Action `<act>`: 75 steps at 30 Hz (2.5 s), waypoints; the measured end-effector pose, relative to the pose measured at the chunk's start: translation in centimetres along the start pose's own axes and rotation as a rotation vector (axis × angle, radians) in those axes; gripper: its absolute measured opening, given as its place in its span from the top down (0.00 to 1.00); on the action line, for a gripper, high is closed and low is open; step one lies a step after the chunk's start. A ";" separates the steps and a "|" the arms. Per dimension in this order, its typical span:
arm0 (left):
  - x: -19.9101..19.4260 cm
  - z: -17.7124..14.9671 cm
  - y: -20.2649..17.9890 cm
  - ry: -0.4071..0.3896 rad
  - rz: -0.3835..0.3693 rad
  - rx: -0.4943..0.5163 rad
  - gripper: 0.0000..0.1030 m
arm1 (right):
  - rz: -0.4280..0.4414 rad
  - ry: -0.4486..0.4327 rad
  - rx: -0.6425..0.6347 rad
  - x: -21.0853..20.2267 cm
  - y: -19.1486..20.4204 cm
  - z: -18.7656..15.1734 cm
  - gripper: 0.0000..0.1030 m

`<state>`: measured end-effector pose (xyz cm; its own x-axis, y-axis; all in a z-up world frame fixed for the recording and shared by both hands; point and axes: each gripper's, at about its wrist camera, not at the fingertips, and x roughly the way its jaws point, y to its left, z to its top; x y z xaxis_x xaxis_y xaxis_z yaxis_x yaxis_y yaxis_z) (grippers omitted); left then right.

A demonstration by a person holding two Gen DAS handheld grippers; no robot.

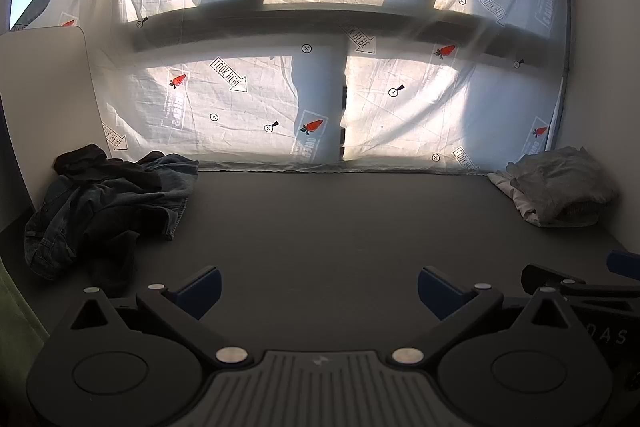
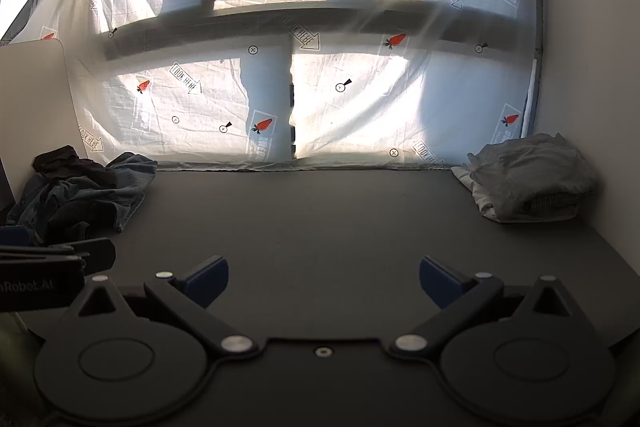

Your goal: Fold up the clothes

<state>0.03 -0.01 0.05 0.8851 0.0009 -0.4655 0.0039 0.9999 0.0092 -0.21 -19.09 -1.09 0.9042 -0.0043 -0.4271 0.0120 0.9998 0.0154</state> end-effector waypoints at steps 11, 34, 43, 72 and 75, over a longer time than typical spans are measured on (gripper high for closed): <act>0.0 0.3 0.0 0.000 -0.002 0.000 0.00 | -0.003 -0.001 -0.003 0.1 0.1 -0.2 0.00; 0.0 0.6 0.3 -0.003 -0.004 -0.003 0.00 | -0.001 -0.001 -0.002 0.1 -0.2 0.2 0.00; 0.1 0.6 0.1 -0.005 -0.005 -0.004 0.00 | 0.000 -0.002 -0.003 0.1 -0.1 0.1 0.00; 6.2 2.4 -3.0 0.035 -0.062 0.034 0.00 | -0.045 0.035 0.033 5.2 -3.7 1.7 0.00; 8.1 3.5 -2.6 0.051 -0.022 0.037 0.00 | -0.025 0.056 0.066 8.0 -4.1 2.7 0.00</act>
<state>8.78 -2.66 -0.68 0.8598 -0.0199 -0.5103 0.0412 0.9987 0.0305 8.15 -23.24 -2.18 0.8782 -0.0267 -0.4776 0.0643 0.9960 0.0625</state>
